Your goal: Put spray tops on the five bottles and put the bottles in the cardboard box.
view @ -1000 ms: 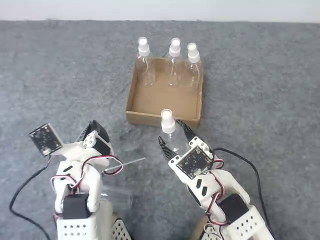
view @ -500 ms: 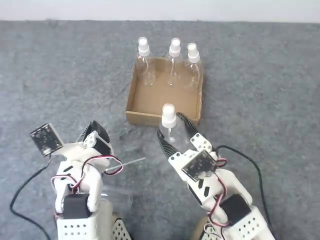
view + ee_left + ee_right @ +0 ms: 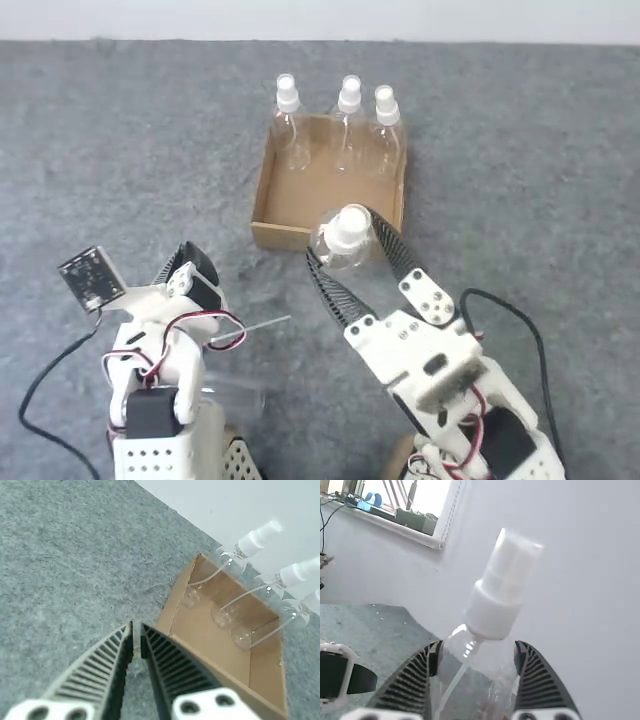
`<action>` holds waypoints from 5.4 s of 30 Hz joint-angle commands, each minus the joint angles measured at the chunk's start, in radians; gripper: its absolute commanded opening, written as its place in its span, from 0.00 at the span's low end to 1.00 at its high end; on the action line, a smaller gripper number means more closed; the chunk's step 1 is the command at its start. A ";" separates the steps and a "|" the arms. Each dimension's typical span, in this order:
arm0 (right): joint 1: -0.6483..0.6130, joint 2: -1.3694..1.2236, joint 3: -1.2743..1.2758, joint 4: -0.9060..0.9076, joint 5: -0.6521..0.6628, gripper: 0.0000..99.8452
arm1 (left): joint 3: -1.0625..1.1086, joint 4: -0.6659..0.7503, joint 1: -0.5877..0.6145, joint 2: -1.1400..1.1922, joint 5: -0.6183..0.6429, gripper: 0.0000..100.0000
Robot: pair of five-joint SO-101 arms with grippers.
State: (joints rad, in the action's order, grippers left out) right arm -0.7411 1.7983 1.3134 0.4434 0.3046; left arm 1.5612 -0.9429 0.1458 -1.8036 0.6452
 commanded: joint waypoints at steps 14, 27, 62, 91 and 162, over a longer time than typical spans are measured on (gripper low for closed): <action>-0.012 -0.311 -0.147 -0.286 -0.009 0.01 | -0.007 0.035 0.005 -0.006 -0.009 0.02; -0.012 -0.627 -0.150 -0.518 -0.127 0.01 | -0.007 0.035 0.005 -0.006 -0.009 0.02; 0.102 -1.666 -0.485 -1.072 -0.221 0.01 | -0.007 0.035 0.005 -0.006 -0.009 0.02; 0.099 -1.957 -0.512 -1.230 -0.218 0.01 | -0.007 0.035 0.005 -0.006 -0.009 0.02; 0.064 -2.026 -0.520 -1.144 -0.132 0.22 | 0.048 0.129 0.005 -0.006 -0.057 0.02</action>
State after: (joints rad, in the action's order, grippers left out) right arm -0.6582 -0.2516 0.8378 -0.7442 0.1557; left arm 1.6180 -0.8707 0.1488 -1.8036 0.5961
